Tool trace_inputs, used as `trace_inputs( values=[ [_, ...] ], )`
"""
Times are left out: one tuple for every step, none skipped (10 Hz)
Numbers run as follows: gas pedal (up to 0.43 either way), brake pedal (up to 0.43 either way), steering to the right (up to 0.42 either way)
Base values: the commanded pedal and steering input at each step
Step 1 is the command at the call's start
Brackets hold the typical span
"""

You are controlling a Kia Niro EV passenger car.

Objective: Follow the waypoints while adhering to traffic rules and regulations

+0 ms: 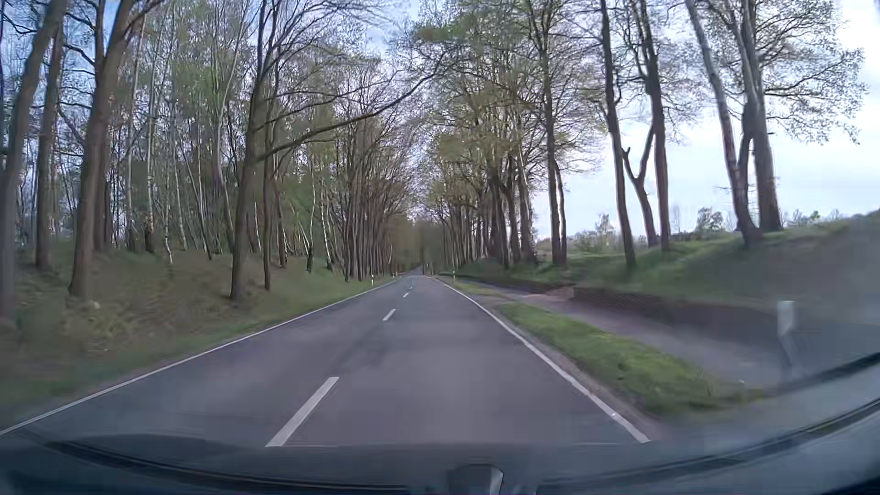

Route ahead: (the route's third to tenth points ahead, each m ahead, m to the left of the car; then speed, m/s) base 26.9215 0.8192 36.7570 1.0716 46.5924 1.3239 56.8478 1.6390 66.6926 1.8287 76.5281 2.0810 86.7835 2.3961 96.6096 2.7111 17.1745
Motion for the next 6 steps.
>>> trace_inputs(
  values=[
    [0.098, 0.0, -0.008],
    [0.098, 0.0, -0.008],
    [0.098, 0.0, -0.008],
    [0.098, 0.0, -0.008],
    [0.098, 0.0, -0.008],
    [0.098, 0.0, -0.008]
  ],
)
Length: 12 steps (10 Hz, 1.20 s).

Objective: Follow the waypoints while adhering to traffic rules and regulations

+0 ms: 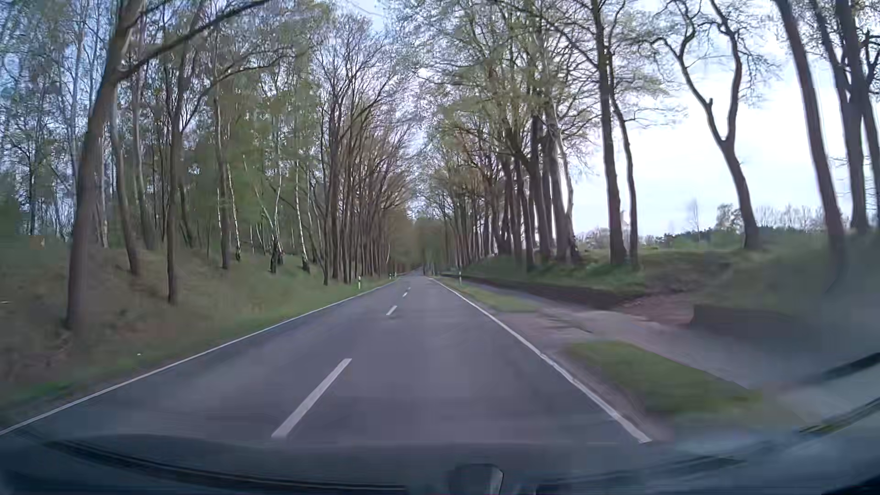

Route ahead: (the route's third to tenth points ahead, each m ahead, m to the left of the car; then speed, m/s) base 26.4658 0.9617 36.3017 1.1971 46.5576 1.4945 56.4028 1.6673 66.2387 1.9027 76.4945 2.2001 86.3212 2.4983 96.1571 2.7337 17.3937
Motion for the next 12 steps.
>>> trace_inputs(
  values=[
    [0.098, 0.0, -0.008],
    [0.098, 0.0, -0.008],
    [0.098, 0.0, -0.009],
    [0.098, 0.0, -0.008],
    [0.098, 0.0, -0.009],
    [0.098, 0.0, -0.009],
    [0.098, 0.0, -0.009],
    [0.098, 0.0, -0.009],
    [0.098, 0.0, -0.009],
    [0.098, 0.0, -0.01],
    [0.098, 0.0, -0.011],
    [0.098, 0.0, -0.011]
  ],
)
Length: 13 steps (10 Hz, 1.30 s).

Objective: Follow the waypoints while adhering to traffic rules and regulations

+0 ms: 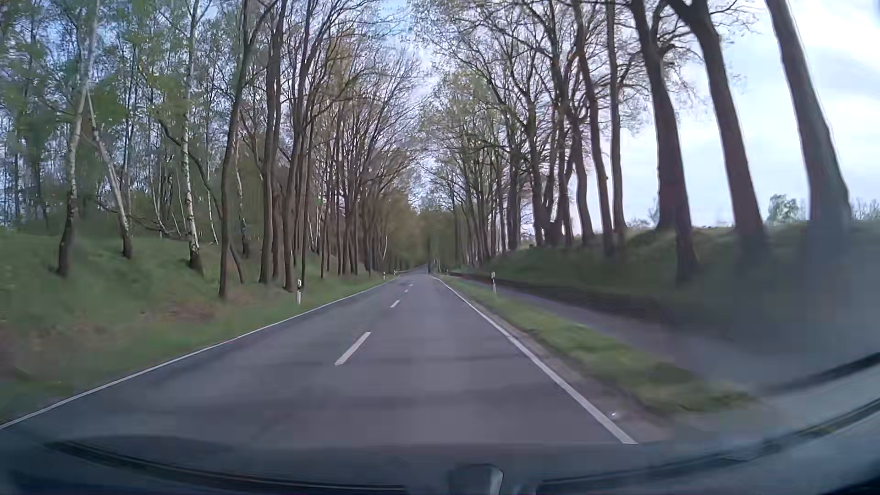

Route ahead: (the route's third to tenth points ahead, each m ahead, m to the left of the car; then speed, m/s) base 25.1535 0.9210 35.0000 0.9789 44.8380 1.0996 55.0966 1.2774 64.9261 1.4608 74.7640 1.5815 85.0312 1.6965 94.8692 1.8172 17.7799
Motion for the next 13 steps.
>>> trace_inputs(
  values=[
    [0.098, 0.0, -0.011],
    [0.098, 0.0, -0.011],
    [0.098, 0.0, -0.011],
    [0.098, 0.0, -0.011],
    [0.098, 0.0, -0.011],
    [0.087, 0.0, -0.011],
    [0.087, 0.0, -0.01],
    [0.087, 0.0, -0.01],
    [0.087, 0.0, -0.008],
    [0.087, 0.0, -0.008],
    [0.087, 0.0, -0.008],
    [0.087, 0.0, -0.008],
    [0.087, 0.0, -0.008]
  ],
)
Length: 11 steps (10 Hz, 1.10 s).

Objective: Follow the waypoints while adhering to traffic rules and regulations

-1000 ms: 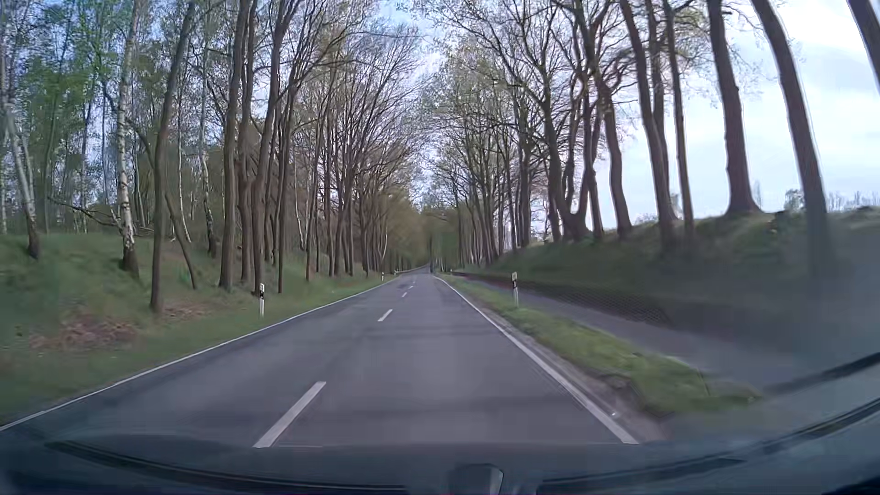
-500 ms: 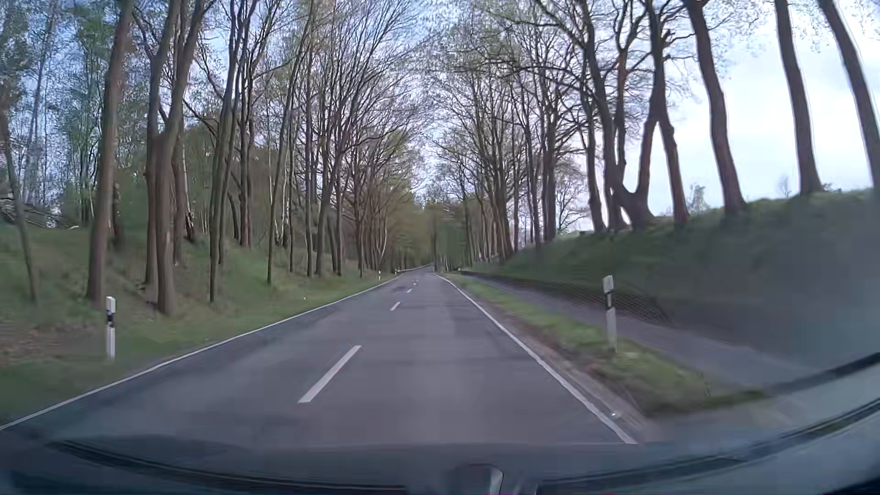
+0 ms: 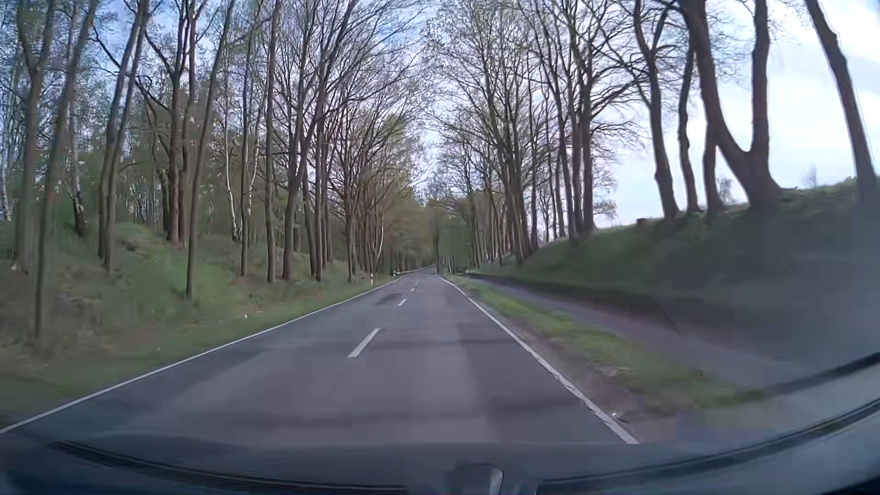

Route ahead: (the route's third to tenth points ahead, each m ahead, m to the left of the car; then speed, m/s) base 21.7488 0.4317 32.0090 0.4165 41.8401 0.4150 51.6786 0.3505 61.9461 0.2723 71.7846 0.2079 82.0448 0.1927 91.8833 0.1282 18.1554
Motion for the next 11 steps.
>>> trace_inputs(
  values=[
    [0.087, 0.0, -0.008],
    [0.079, 0.0, -0.007],
    [0.079, 0.0, -0.006],
    [0.079, 0.0, -0.005],
    [0.079, 0.0, -0.005],
    [0.079, 0.0, -0.006],
    [0.079, 0.0, -0.005],
    [0.079, 0.0, -0.005],
    [0.079, 0.0, -0.005],
    [0.079, 0.0, -0.006],
    [0.079, 0.0, -0.005]
  ],
)
